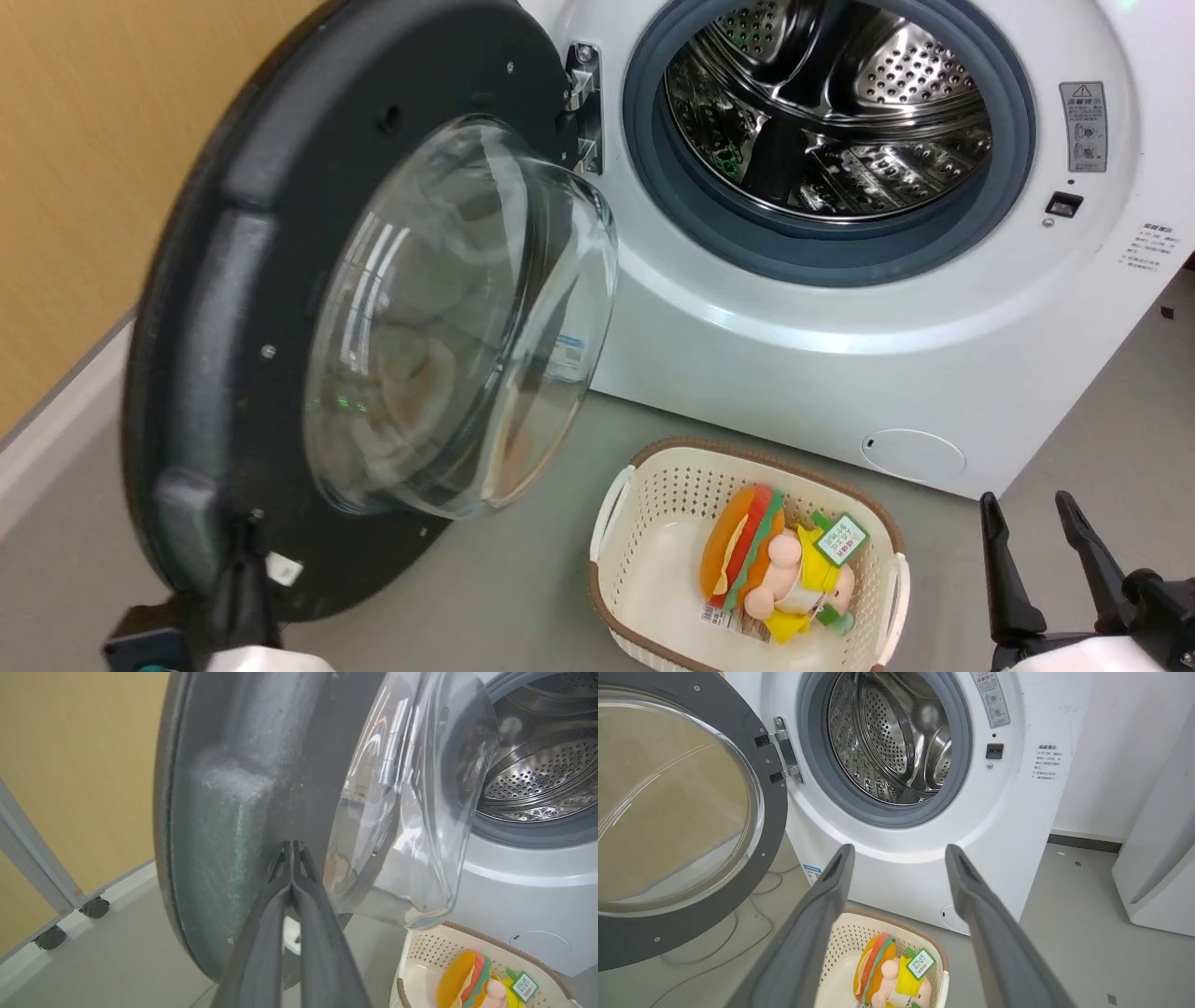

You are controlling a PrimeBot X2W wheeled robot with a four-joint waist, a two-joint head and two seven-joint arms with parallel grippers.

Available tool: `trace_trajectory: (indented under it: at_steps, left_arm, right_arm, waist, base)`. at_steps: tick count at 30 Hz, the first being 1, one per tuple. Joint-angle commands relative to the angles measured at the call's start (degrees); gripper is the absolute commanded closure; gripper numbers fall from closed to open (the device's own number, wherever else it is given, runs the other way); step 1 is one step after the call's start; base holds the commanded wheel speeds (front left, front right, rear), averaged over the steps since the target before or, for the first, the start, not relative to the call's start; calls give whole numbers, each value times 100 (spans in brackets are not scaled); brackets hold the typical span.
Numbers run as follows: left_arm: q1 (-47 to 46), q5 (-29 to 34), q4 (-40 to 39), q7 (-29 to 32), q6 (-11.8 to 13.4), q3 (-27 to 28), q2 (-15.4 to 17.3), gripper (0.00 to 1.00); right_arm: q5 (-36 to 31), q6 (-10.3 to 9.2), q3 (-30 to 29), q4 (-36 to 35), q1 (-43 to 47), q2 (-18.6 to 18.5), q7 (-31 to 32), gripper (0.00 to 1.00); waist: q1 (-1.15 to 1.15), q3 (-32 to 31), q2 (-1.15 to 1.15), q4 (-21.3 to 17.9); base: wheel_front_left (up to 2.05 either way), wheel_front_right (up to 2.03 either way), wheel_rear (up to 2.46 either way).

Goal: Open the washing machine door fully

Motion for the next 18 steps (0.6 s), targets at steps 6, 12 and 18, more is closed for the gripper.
trace_trajectory:
  at_steps: [6, 12, 18]
  left_arm:
    - [-194, -460, 711, -301, -214, 499, 106, 100]
    - [-840, -929, 1738, -782, -631, 1111, 203, 100]
    - [-1460, -1138, 2890, -975, -1113, 1577, 369, 100]
  right_arm:
    - [-85, 3, 39, -39, -78, 23, 17, 0]
    - [-178, 3, 53, -169, -142, 23, 76, 0]
    - [-228, 3, 74, -245, -202, 23, 144, 0]
  waist:
    - [0, 72, 0, -76]
    - [0, 236, 0, -229]
    - [0, 390, 0, -429]
  base:
    - [0, 0, 0]
    - [0, 0, 0]
    - [0, 0, 0]
